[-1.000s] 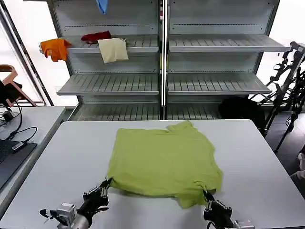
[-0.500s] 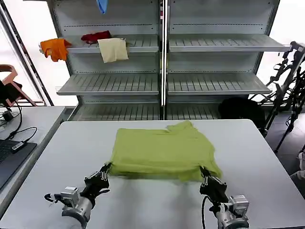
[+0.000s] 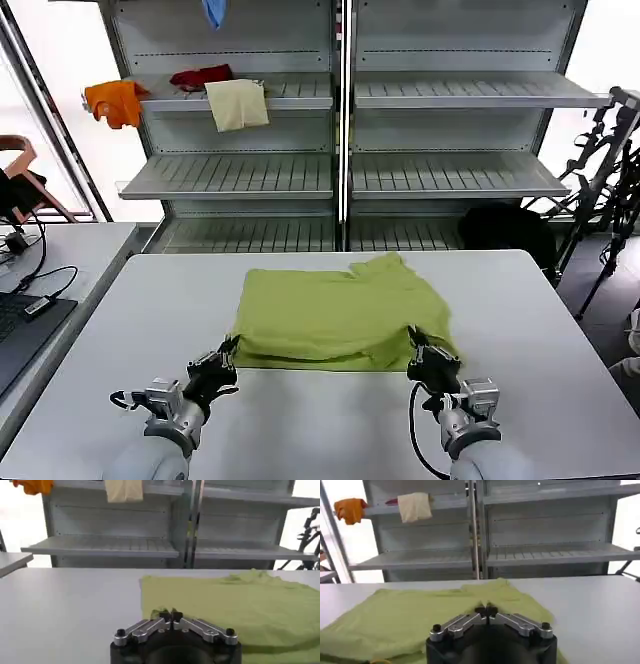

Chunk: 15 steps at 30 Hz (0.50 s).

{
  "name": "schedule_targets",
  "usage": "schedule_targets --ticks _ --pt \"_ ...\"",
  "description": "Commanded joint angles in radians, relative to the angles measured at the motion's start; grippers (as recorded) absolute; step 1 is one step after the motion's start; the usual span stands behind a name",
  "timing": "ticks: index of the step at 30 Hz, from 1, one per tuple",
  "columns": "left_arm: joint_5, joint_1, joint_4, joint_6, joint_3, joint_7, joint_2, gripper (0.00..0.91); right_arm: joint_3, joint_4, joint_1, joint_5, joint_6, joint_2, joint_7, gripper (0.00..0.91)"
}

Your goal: Fold and organize the clothes.

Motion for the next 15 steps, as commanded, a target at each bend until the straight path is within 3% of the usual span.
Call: schedule_targets --ticks 1,15 --pt "0.033 -0.046 0.047 -0.003 0.013 0.0 -0.007 0.0 0.002 -0.064 0.056 -0.009 0.001 0.001 -0.003 0.0" --pt "0.073 -0.075 0.097 0.001 0.026 0.006 -0.015 0.01 0.014 -0.114 0.094 -0.011 0.001 0.007 0.014 0.0"
